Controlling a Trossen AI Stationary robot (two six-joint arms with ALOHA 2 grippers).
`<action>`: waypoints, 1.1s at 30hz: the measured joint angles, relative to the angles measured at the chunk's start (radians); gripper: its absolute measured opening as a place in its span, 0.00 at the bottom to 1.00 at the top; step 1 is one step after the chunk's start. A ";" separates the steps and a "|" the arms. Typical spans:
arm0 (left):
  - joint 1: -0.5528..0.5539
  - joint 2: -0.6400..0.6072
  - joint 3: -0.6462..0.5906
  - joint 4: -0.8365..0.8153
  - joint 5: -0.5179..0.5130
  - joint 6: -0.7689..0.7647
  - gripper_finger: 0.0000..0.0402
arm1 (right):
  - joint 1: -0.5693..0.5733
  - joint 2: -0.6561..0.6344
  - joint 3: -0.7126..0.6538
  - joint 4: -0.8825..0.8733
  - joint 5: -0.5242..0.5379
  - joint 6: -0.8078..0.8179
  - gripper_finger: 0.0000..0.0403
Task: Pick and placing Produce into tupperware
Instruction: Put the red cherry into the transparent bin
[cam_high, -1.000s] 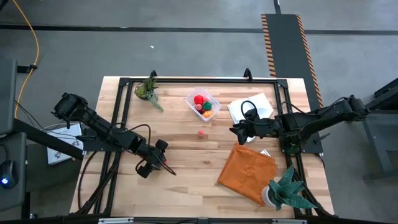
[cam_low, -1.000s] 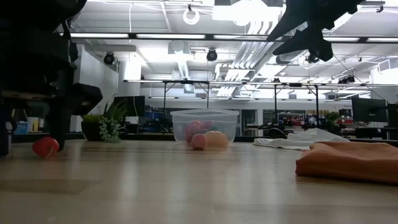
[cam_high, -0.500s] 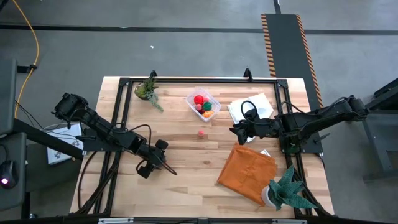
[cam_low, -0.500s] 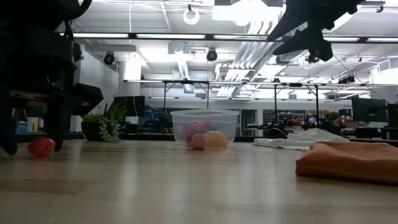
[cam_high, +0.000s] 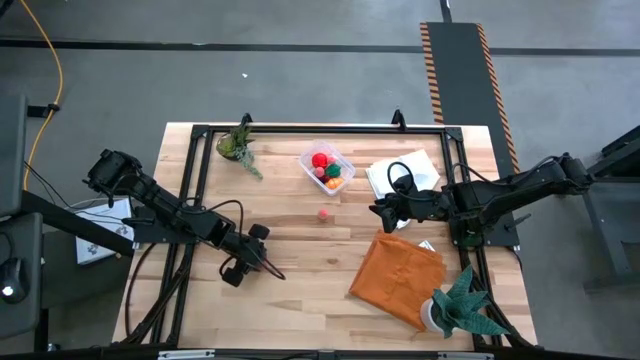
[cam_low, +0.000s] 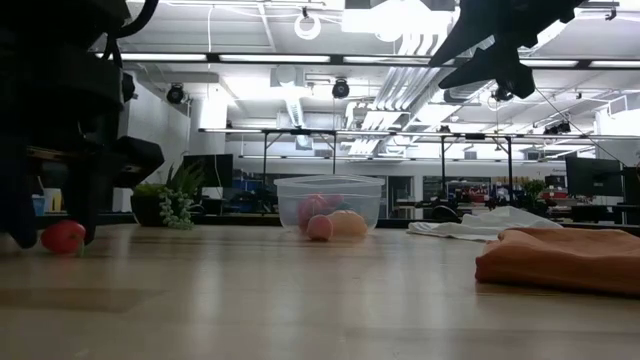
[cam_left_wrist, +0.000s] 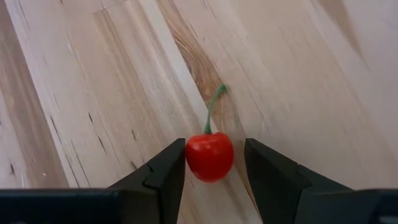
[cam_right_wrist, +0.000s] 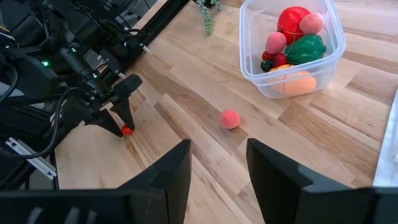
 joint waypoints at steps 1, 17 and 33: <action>0.000 0.000 0.000 0.000 0.000 -0.008 0.37 | 0.000 0.000 0.000 0.000 0.000 0.000 0.36; 0.000 0.000 0.000 0.002 0.000 -0.065 0.27 | 0.000 0.000 0.000 0.000 0.000 -0.008 0.36; 0.000 0.000 0.089 -0.012 -0.074 -0.071 0.27 | 0.000 0.000 0.000 0.000 -0.003 -0.020 0.36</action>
